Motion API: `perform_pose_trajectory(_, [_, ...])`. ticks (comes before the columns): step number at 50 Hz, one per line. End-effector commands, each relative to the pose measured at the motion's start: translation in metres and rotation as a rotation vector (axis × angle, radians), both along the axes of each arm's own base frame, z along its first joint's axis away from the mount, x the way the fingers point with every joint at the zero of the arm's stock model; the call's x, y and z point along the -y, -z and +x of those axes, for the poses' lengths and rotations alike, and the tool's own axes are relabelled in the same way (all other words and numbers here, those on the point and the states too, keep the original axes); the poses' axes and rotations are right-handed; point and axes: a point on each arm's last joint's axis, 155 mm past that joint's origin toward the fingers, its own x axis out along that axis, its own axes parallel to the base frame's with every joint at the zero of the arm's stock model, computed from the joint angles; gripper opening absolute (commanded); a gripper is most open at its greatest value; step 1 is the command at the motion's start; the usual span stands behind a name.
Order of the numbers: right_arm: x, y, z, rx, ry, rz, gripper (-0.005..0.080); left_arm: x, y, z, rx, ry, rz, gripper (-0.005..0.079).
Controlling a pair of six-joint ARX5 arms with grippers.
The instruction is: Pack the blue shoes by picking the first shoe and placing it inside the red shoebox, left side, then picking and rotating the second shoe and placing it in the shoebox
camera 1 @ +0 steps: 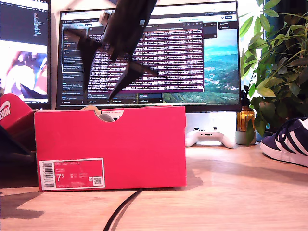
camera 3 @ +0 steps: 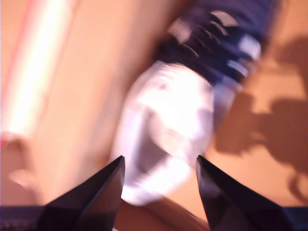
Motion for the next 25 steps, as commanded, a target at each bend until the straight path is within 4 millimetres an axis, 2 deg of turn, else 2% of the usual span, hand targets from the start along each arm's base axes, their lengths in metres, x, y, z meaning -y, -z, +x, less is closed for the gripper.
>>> perform_pose_trajectory(1, [0.02,0.0,0.01,-0.011,0.064,-0.029,0.0428,-0.001,0.01,-0.006,-0.023,0.005,0.015,-0.0021])
perform_pose_trajectory(6, [0.061,0.006,0.018,-0.035,0.192,-0.124,0.0428,-0.002,0.014,-0.008,-0.043,0.005,0.022,-0.0021])
perform_pose_trajectory(14, [0.12,0.015,0.015,-0.111,0.418,-0.247,0.0428,-0.004,0.021,-0.012,-0.074,0.005,0.033,-0.0021])
perform_pose_trajectory(17, [0.136,0.016,0.014,-0.139,0.514,-0.266,0.0428,-0.004,0.023,-0.013,-0.082,0.005,0.036,-0.0021])
perform_pose_trajectory(25, [0.154,0.011,0.022,-0.157,0.7,-0.213,0.0428,-0.005,0.029,-0.016,-0.107,0.005,0.045,-0.0021])
